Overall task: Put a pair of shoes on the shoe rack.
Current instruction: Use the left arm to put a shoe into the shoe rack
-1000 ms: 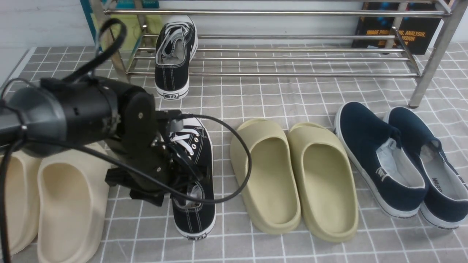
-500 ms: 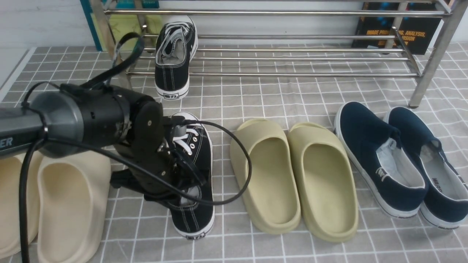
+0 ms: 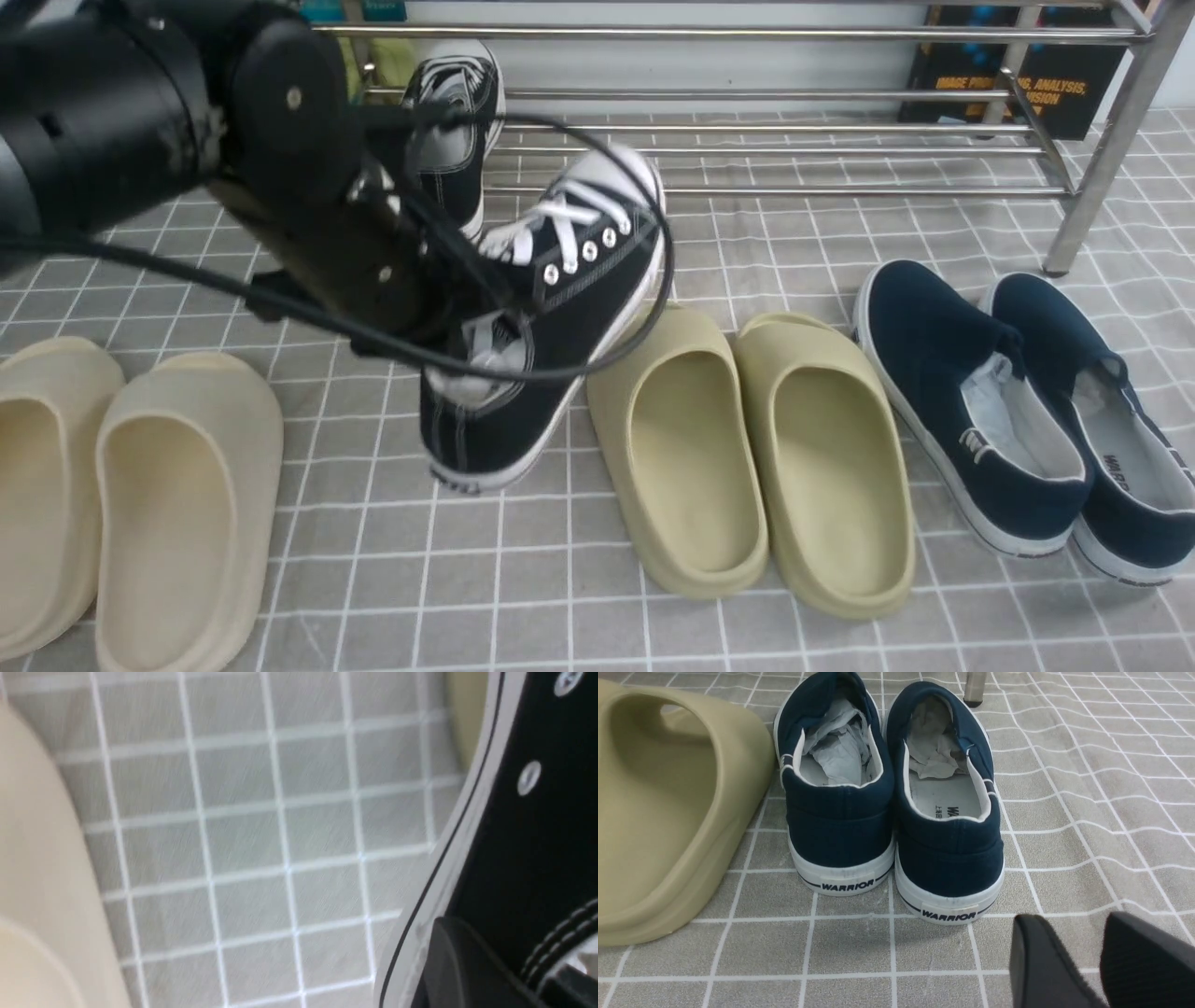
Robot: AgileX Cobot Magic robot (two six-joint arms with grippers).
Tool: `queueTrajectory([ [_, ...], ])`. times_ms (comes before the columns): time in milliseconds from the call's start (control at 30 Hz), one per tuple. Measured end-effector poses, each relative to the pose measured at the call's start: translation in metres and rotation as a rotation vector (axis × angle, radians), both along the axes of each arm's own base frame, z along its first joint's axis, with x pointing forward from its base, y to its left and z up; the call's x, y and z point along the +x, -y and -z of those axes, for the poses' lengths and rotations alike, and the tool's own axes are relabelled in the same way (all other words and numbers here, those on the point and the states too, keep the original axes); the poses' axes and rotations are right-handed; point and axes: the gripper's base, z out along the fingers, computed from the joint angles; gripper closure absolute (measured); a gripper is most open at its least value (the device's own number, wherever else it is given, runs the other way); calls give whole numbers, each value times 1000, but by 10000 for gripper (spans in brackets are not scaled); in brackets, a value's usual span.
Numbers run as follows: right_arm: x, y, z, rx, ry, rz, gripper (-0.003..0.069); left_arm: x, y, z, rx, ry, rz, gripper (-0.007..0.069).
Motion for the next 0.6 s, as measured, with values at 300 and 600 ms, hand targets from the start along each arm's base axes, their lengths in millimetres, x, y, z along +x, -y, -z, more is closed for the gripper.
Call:
queueTrajectory([
  [300, 0, 0, 0, 0, 0, 0, 419, 66, 18, 11, -75, 3, -99, 637],
  [600, 0, 0, 0, 0, 0, 0, 419, 134, 16, 23, -175, 16, -185, 637],
])
